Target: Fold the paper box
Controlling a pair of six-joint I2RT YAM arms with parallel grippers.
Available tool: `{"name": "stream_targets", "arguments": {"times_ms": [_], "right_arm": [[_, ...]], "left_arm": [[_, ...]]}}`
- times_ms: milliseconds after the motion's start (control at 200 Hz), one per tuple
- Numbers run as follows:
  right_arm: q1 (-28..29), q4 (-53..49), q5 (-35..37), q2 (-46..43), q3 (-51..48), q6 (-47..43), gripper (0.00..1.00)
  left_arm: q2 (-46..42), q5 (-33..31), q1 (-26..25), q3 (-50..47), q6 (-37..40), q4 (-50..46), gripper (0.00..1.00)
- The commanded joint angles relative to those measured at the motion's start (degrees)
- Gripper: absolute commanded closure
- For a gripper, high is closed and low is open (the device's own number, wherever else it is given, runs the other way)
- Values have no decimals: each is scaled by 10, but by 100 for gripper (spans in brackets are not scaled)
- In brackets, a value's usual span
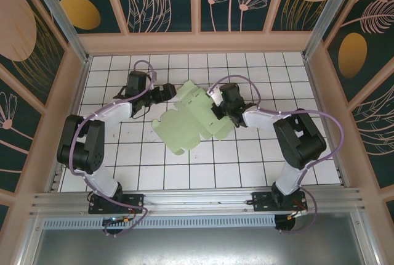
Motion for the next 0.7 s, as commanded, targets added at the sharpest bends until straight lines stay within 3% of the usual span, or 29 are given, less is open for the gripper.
{"name": "stream_targets", "arguments": {"times_ms": [0,510,696], "right_arm": [[-1,2,-51,-36,-6,16,100],[-36,5,-138,-74,-23,44,100],[-32,-2,-155,-63,-11,49,100]], "left_arm": [[6,35,0,-7,35,28,7],[94,129,12,-19,47,81,11],[125,182,11,-11,12,128,20]]}}
